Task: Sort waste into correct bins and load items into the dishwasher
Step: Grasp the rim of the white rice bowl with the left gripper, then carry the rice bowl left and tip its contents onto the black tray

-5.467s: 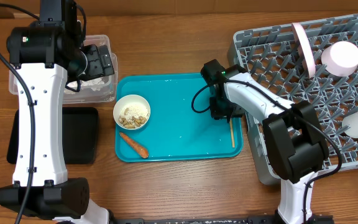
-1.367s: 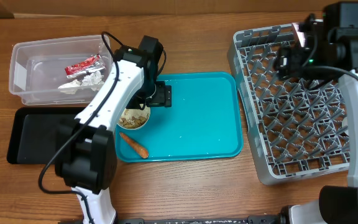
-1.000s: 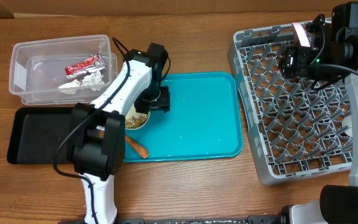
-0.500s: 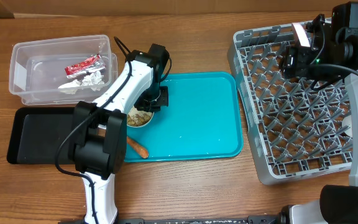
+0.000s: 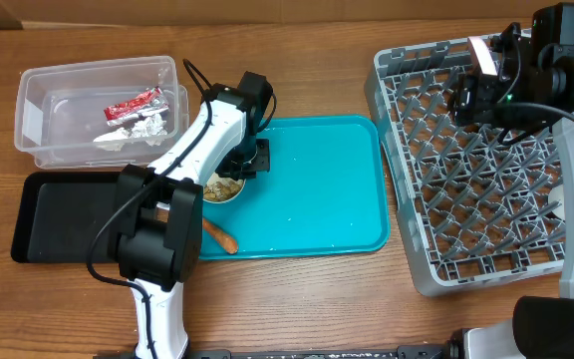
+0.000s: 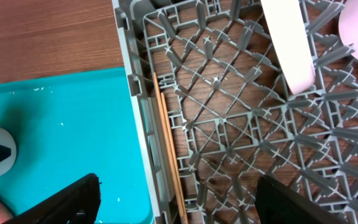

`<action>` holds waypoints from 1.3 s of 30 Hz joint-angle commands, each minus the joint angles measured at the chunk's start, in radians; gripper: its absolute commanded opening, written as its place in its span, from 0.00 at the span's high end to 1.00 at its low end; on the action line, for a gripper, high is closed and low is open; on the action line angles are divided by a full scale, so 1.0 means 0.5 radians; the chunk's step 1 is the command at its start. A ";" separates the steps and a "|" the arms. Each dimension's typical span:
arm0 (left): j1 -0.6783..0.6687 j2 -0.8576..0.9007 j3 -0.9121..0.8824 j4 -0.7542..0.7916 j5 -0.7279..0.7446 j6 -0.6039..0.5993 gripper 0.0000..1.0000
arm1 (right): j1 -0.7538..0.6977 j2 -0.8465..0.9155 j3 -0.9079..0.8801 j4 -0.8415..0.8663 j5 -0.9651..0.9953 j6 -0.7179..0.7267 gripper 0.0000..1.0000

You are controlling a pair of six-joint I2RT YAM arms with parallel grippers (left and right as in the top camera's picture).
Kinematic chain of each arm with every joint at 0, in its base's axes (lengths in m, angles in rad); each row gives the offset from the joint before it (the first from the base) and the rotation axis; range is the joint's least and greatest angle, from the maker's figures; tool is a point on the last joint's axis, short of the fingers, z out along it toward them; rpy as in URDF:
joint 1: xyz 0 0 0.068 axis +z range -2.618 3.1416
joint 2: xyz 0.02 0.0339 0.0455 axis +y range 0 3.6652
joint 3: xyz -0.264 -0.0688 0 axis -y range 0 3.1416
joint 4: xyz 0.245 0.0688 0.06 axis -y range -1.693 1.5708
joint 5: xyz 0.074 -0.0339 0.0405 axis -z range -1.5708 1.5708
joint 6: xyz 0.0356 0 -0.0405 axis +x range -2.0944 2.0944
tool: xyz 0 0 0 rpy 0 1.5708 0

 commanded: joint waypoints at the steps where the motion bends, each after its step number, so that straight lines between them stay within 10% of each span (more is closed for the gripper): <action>1: -0.004 0.028 -0.043 -0.078 -0.075 -0.052 0.96 | 0.002 -0.005 0.025 0.006 -0.019 0.008 0.18; 16: 0.182 -0.529 -0.018 -0.361 -0.045 -0.052 0.96 | 0.002 -0.005 0.025 0.003 -0.011 -0.002 0.18; 39: 1.248 -0.694 -0.225 -0.390 1.048 0.853 0.96 | 0.002 -0.005 0.025 -0.033 -0.010 -0.002 0.19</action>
